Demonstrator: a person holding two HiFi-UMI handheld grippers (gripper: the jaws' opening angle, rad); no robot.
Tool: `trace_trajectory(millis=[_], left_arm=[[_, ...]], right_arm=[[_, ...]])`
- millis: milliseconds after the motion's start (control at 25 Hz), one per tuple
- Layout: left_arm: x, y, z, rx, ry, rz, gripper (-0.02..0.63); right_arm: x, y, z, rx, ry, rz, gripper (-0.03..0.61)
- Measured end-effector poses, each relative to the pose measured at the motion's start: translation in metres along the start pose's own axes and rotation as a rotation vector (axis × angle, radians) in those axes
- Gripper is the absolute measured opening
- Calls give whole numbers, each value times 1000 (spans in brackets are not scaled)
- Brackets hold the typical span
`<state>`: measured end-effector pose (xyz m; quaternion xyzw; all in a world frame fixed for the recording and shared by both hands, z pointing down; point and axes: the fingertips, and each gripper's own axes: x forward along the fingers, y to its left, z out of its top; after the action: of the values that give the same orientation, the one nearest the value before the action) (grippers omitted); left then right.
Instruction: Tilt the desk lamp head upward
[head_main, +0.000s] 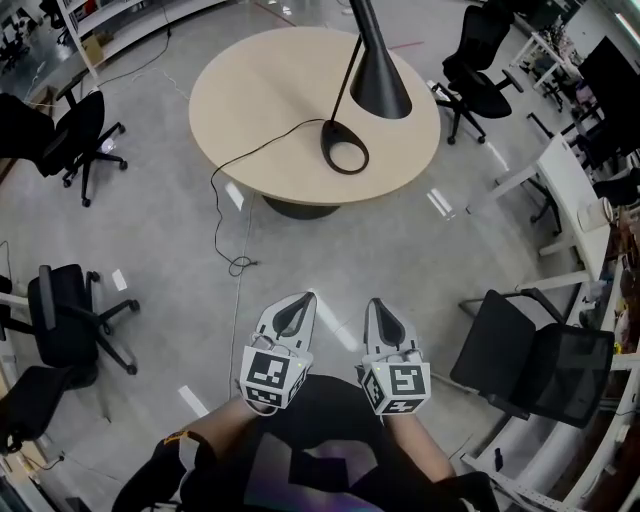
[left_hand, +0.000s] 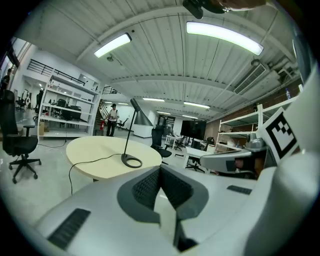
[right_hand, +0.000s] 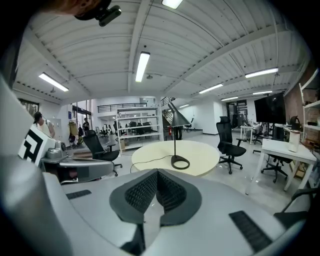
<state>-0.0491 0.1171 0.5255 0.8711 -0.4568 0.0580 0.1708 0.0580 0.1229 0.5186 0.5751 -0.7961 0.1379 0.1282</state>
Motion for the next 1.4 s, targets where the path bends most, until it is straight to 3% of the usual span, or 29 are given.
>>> trace_trajectory(millis=[480,1000,1160,1400], left_arm=[[46,94,42,9,-12,-23,46],[110,150,76,1,-34,100,46],[156,161,114,58,-62,112,46],[241,174,203,154,-131,163,46]], right_arm=[[101,9,48,5,-16,-40,15],[194,-37,90,5,-40,18,15],[224,-72,109,52,-60,41,15],[264,-145,149,145,-98,129,15]])
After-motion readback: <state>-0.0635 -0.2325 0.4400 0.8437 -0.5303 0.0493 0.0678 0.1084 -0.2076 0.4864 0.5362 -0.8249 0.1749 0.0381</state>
